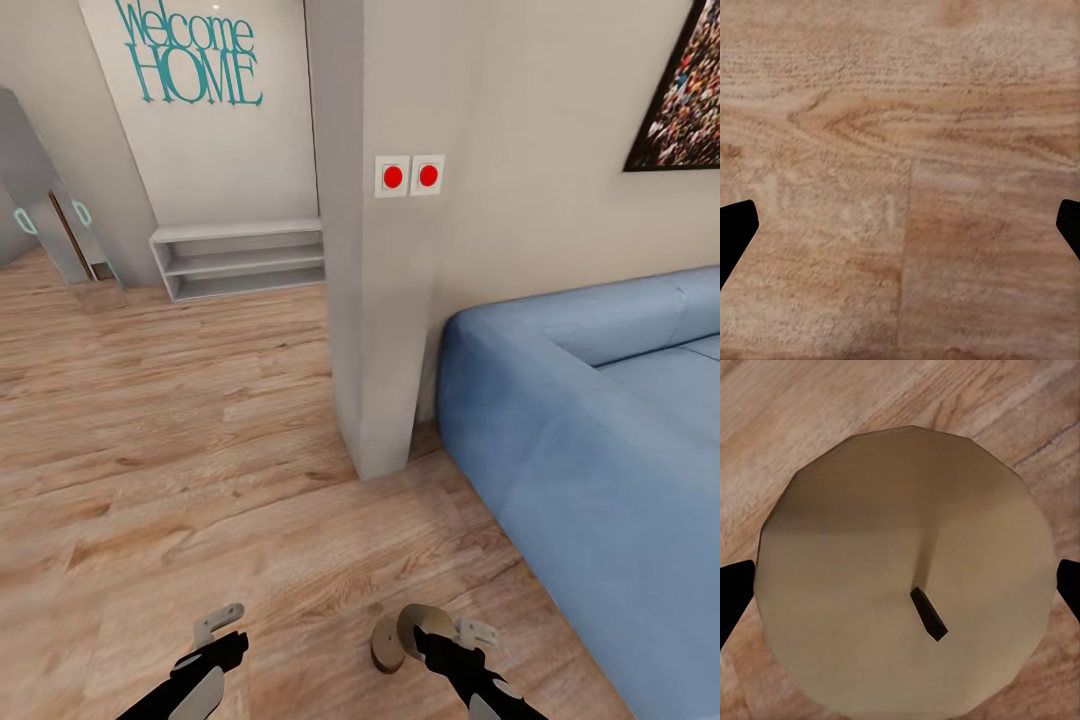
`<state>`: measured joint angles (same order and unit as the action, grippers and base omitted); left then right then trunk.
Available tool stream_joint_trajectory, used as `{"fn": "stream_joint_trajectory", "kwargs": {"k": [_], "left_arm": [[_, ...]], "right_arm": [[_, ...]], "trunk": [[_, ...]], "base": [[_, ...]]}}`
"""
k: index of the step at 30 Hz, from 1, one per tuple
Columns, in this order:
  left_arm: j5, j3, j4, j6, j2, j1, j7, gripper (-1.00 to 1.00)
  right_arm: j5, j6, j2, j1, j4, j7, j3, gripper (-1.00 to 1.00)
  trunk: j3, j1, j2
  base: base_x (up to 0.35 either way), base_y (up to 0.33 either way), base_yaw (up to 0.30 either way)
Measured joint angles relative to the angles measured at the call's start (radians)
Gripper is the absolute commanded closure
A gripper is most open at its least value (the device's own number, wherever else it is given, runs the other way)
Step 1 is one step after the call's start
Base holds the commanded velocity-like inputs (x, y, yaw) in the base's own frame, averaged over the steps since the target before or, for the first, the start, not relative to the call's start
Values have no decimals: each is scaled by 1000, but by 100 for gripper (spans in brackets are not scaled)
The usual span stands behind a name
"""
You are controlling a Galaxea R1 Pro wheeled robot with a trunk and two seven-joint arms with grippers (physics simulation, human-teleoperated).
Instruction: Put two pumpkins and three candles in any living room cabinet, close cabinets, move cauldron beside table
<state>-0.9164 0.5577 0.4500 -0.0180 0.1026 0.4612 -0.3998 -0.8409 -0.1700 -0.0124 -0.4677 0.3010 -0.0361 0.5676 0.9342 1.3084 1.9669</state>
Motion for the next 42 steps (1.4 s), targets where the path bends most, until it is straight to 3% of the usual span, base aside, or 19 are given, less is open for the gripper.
{"fn": "stream_joint_trajectory", "kwargs": {"k": [16, 42], "left_arm": [[0, 0, 0, 0, 0, 0, 0, -100], [0, 0, 0, 0, 0, 0, 0, -100]], "right_arm": [[0, 0, 0, 0, 0, 0, 0, 100], [-1, 0, 0, 0, 0, 0, 0, 100]], "trunk": [[0, 0, 0], [-1, 0, 0]], "base": [[63, 54, -27], [4, 2, -250]]}}
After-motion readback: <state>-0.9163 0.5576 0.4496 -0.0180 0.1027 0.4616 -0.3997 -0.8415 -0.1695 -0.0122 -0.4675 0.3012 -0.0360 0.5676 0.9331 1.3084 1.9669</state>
